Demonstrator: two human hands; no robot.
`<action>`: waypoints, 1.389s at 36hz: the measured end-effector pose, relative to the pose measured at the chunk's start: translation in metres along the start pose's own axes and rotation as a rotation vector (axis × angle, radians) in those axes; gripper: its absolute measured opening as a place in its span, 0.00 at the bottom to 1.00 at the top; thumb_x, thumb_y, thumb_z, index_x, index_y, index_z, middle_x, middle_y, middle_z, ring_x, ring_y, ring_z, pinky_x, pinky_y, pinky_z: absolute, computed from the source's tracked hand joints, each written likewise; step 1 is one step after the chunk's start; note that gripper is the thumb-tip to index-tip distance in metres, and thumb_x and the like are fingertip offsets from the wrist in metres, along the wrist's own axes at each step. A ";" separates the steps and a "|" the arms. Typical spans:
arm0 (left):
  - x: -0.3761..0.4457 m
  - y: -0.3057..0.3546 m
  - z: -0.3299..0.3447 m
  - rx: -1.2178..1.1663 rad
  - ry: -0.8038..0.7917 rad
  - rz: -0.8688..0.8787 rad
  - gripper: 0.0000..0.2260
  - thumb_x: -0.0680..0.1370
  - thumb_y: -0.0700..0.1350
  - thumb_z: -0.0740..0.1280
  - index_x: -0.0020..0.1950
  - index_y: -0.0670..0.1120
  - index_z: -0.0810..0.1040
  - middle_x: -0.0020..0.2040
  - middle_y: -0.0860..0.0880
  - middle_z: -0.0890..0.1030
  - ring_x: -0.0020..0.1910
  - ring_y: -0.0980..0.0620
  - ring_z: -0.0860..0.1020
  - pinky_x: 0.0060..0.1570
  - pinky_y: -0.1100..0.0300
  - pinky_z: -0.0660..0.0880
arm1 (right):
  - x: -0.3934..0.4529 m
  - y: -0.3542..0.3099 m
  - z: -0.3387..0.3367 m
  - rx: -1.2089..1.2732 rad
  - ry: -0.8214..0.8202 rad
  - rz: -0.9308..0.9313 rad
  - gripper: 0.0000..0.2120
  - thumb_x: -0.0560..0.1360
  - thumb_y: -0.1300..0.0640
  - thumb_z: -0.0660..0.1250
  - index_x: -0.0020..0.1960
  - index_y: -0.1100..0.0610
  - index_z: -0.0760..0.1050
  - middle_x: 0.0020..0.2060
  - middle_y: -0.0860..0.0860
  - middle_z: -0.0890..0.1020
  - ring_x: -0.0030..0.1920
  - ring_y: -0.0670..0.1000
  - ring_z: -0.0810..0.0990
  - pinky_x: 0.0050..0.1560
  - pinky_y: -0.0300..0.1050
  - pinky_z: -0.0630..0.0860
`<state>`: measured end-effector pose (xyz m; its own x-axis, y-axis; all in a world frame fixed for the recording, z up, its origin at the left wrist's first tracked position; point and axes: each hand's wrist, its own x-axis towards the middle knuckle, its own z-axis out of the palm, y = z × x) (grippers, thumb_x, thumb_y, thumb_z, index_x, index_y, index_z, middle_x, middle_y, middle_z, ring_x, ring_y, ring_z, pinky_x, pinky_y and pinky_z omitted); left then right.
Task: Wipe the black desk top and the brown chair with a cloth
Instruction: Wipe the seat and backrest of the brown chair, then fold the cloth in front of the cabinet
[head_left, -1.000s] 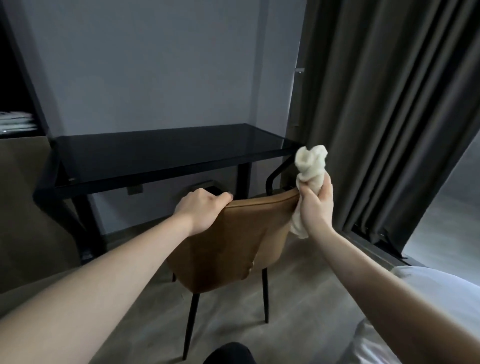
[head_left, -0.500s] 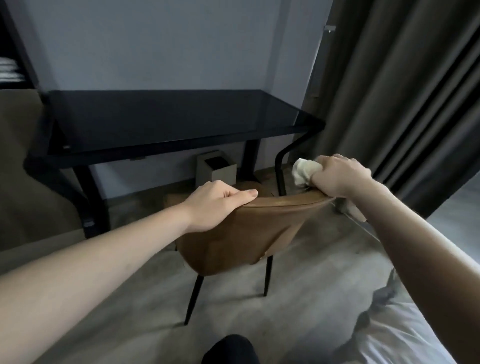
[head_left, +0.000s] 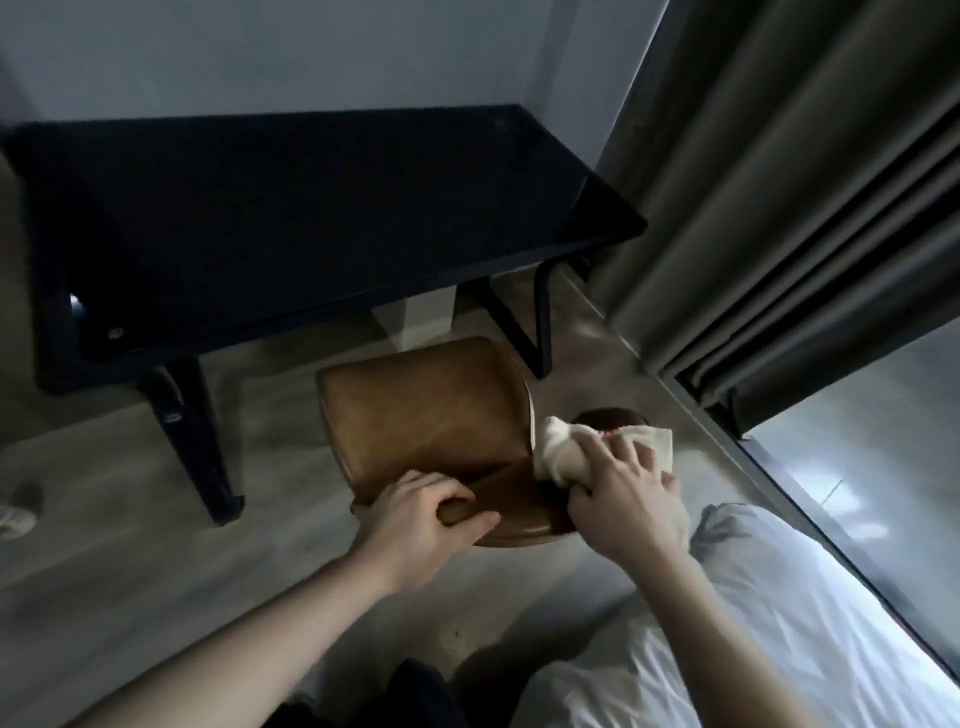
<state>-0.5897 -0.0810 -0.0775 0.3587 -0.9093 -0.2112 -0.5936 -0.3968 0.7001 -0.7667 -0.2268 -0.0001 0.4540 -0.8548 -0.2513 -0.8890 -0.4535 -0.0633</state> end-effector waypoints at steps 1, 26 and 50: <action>-0.004 0.007 -0.007 0.027 -0.027 -0.062 0.33 0.70 0.77 0.56 0.61 0.57 0.81 0.60 0.62 0.79 0.61 0.58 0.73 0.62 0.56 0.72 | -0.005 -0.005 -0.005 0.026 -0.020 0.016 0.33 0.72 0.49 0.61 0.75 0.37 0.57 0.74 0.47 0.65 0.73 0.57 0.61 0.69 0.59 0.63; -0.075 0.101 -0.161 -0.622 0.072 -0.531 0.18 0.77 0.57 0.72 0.64 0.53 0.78 0.58 0.52 0.82 0.56 0.55 0.81 0.50 0.56 0.83 | -0.056 -0.072 -0.061 0.683 -0.041 -0.216 0.29 0.72 0.46 0.68 0.72 0.49 0.73 0.58 0.42 0.81 0.63 0.46 0.77 0.61 0.43 0.75; -0.165 -0.061 -0.401 -1.020 0.777 -0.468 0.17 0.75 0.37 0.76 0.59 0.50 0.79 0.55 0.50 0.84 0.54 0.50 0.83 0.48 0.51 0.82 | -0.090 -0.394 -0.098 1.140 -0.227 -0.382 0.46 0.63 0.36 0.80 0.74 0.43 0.61 0.69 0.40 0.69 0.70 0.42 0.67 0.67 0.39 0.69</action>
<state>-0.3242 0.1437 0.1882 0.8874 -0.2778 -0.3680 0.3635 -0.0694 0.9290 -0.4516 0.0038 0.1419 0.7779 -0.6000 -0.1869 -0.2961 -0.0875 -0.9512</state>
